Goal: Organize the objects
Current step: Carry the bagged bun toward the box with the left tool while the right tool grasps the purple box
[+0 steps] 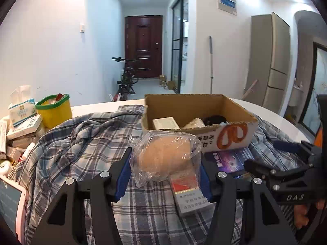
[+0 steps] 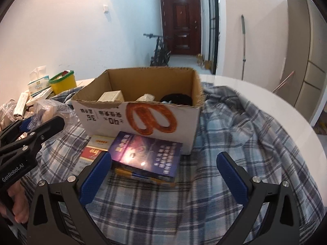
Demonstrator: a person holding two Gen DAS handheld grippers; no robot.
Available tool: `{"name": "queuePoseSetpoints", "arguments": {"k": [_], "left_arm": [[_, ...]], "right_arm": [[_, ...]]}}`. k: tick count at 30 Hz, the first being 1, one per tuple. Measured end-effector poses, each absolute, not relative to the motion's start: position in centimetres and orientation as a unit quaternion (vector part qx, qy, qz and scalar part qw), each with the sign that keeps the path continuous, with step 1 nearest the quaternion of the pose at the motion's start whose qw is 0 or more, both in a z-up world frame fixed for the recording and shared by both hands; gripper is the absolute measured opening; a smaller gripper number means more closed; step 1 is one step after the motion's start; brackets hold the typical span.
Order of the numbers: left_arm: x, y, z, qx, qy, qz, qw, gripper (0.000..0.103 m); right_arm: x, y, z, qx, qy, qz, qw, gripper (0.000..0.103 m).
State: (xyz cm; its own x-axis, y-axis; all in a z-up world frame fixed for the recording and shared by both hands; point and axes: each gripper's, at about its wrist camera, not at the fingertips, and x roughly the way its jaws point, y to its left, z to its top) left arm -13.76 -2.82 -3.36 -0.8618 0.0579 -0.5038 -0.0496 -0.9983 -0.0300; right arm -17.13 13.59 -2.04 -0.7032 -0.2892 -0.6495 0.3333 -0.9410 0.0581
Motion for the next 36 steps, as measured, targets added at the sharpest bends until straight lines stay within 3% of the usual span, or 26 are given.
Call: {"name": "queuePoseSetpoints", "arguments": {"k": [10, 15, 36], "left_arm": [[-13.9, -5.0, -3.3, -0.262, -0.052, 0.964, 0.002, 0.06], [-13.6, -4.8, -3.2, -0.256, -0.045, 0.966, 0.002, 0.06], [-14.0, -4.9, -3.3, -0.265, -0.05, 0.963, 0.005, 0.06]], "right_arm": [[-17.4, 9.6, -2.3, 0.368, 0.072, -0.915, 0.153, 0.102], [-18.3, 8.8, -3.4, 0.372, 0.063, -0.919, 0.111, 0.102], [-19.9, 10.7, -5.2, 0.428, 0.012, -0.892, 0.145, 0.1]]}}
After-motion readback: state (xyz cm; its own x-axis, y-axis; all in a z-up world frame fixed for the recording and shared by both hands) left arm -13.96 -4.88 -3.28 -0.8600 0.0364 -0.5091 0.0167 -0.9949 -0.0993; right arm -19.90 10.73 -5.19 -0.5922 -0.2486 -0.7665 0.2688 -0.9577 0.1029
